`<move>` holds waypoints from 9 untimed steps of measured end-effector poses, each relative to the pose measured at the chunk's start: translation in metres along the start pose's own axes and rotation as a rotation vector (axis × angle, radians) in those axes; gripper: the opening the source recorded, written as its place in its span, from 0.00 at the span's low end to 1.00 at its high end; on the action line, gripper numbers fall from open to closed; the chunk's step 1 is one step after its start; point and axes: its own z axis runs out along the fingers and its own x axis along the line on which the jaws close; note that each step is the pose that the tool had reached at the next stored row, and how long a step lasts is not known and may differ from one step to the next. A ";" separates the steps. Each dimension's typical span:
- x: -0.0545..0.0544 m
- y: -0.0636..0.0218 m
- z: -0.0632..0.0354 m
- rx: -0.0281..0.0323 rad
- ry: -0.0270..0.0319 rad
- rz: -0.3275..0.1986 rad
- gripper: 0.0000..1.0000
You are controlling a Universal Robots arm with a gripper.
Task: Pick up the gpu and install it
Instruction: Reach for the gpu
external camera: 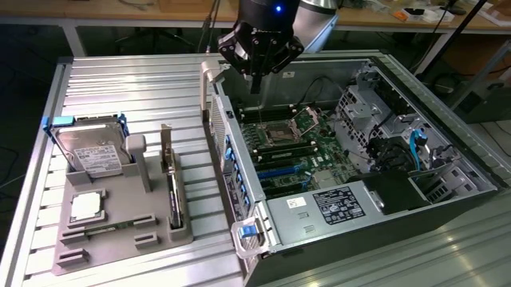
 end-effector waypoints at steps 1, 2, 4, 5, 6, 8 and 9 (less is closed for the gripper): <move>0.002 -0.0001 -0.0001 0.0000 0.0001 0.000 0.11; 0.004 -0.0003 -0.0001 -0.0001 0.0000 -0.001 0.11; 0.008 -0.0005 -0.0002 0.0000 0.0001 -0.001 0.11; 0.010 -0.0006 -0.0002 -0.0001 0.0001 -0.002 0.11; 0.011 -0.0007 -0.0003 -0.0001 0.0001 -0.002 0.11; 0.015 -0.0009 -0.0004 -0.0001 0.0001 -0.003 0.11; 0.018 -0.0011 -0.0005 0.0000 0.0002 -0.003 0.11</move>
